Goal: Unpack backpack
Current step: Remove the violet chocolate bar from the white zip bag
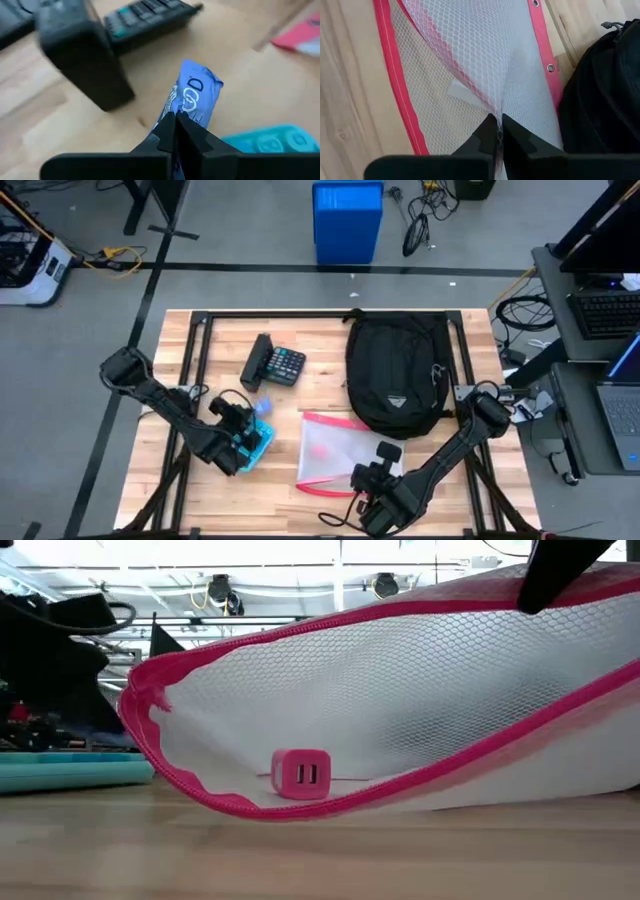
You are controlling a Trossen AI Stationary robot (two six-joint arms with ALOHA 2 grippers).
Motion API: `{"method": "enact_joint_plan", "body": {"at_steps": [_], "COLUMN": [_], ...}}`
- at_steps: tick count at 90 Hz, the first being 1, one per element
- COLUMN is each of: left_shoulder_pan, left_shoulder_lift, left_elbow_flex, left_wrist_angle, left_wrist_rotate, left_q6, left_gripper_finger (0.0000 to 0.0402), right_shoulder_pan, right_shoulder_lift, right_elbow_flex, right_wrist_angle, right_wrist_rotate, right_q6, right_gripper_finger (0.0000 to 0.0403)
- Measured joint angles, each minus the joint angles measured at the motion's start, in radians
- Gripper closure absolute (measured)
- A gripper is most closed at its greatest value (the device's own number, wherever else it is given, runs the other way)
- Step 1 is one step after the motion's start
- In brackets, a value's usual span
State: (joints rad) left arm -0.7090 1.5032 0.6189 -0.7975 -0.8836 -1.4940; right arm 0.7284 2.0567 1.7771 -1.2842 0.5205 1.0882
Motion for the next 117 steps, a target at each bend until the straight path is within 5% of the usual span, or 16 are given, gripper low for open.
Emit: {"method": "enact_joint_plan", "body": {"at_steps": [44, 61, 88, 117], "left_shoulder_pan": [0.000, -0.004, -0.037, -0.045], "left_shoulder_lift": [-0.073, -0.138, -0.146, -0.146], "left_elbow_flex": [0.046, 0.055, 0.055, 0.054], "left_wrist_angle": [0.121, 0.118, 0.112, 0.097], "left_wrist_rotate": [0.154, 0.183, 0.381, 0.385], "left_q6": [0.218, 0.218, 0.217, 0.188], "left_gripper_finger": [0.0402, 0.0402, 0.0402, 0.0394], "right_shoulder_pan": [0.000, 0.000, 0.000, 0.000], "right_shoulder_lift": [0.000, 0.000, 0.000, 0.000], "right_elbow_flex": [0.000, 0.000, 0.000, 0.000], "right_wrist_angle": [-0.001, -0.003, -0.003, -0.003], "right_wrist_rotate": [0.000, 0.001, 0.001, 0.001], "right_q6": [-0.004, -0.004, -0.008, -0.005], "right_gripper_finger": [0.0403, 0.0403, 0.0403, 0.0403]}}
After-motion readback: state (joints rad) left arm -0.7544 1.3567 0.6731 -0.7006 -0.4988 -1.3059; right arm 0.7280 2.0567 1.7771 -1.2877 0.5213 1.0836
